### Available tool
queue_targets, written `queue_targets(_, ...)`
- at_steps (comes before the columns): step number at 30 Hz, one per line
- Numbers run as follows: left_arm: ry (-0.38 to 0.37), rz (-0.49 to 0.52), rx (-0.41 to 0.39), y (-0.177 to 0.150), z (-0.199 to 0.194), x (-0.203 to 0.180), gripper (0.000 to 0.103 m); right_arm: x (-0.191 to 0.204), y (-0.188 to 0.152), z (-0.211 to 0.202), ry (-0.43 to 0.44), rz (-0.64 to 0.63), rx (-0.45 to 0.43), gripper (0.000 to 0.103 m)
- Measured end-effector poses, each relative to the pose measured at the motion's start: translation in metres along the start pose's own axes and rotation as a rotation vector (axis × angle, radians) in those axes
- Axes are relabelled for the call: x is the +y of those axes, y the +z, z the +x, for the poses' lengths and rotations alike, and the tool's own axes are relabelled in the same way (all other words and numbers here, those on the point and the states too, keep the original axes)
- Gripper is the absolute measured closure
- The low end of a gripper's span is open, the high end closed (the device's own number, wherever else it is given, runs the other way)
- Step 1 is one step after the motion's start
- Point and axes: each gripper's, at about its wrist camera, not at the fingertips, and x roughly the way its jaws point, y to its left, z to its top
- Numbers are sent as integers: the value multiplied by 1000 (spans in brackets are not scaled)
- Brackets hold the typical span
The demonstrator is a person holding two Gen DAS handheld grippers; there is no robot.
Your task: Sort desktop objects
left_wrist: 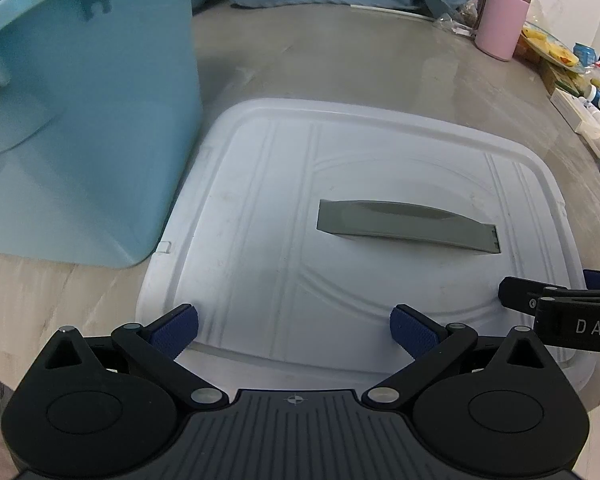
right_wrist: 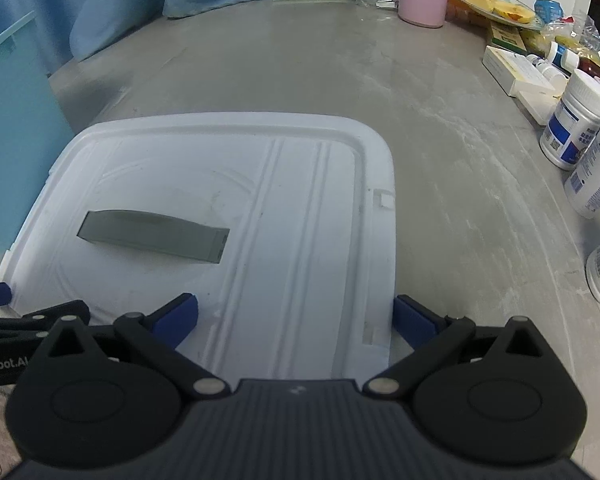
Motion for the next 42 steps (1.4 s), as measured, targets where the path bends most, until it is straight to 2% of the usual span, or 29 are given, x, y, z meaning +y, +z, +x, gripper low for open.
queue_targets(18,-12,4,43,-29,-17,-5,0,-3,-18,-13,29,-43,39,0)
queue_targets(27,-22,6,68,-29,-19,-9,0,-5,-21,-16,42,-56,59,0)
queue_targets(29,-39,-3,81,-28,-20,-7,0,-5,-21,-16,46,-59,65,0)
queue_targets(33,-91,-92,85,-13,-19,7,0,-5,-20,-16,51,-65,71,0)
queue_targets(36,-54,-96,70,0,-15,20,0,-5,-21,-16,50,-66,72,0)
queue_targets(42,-36,-76,111,20,7,43,0,-5,-20,-16,50,-65,73,0)
